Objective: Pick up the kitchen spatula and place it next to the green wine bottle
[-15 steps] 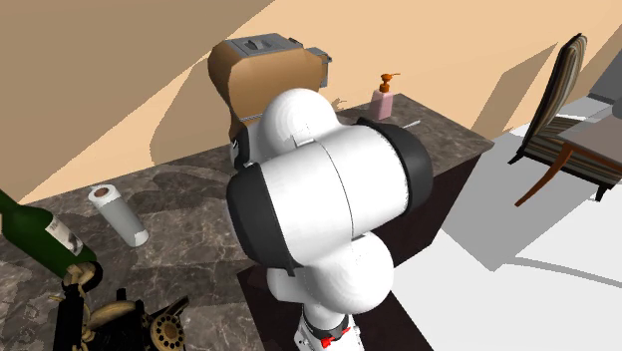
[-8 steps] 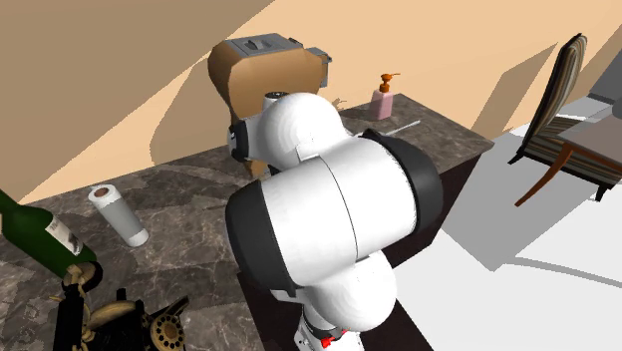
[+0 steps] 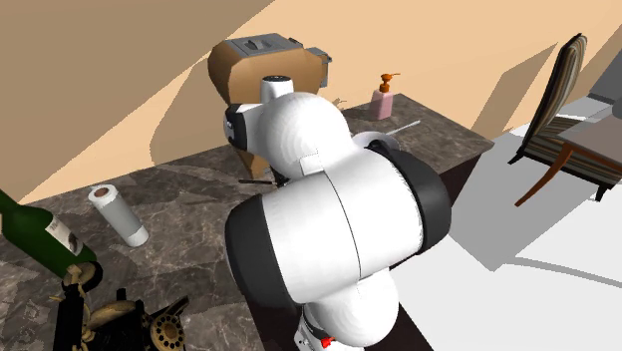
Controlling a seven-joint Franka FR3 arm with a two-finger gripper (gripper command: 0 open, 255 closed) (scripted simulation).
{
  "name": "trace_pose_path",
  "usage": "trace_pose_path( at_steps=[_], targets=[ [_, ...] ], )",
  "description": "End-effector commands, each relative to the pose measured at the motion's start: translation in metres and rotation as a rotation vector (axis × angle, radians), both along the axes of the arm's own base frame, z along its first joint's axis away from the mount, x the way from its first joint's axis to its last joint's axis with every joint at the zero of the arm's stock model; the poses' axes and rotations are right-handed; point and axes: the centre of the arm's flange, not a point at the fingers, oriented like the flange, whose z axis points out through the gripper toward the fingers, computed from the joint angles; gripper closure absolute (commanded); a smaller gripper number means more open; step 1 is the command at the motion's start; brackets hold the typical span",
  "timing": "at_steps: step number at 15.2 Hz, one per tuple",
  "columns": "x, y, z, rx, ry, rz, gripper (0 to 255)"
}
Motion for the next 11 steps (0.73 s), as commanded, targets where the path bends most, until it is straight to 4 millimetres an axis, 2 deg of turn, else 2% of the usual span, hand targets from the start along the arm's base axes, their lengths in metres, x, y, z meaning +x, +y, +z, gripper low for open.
trace_pose_path(
  at_steps=[1,11],
  targets=[
    [0.0,0.001,0.011,0.0,0.001,0.0,255],
    [0.0,0.001,0.064,0.0,0.001,0.0,255]
  ],
)
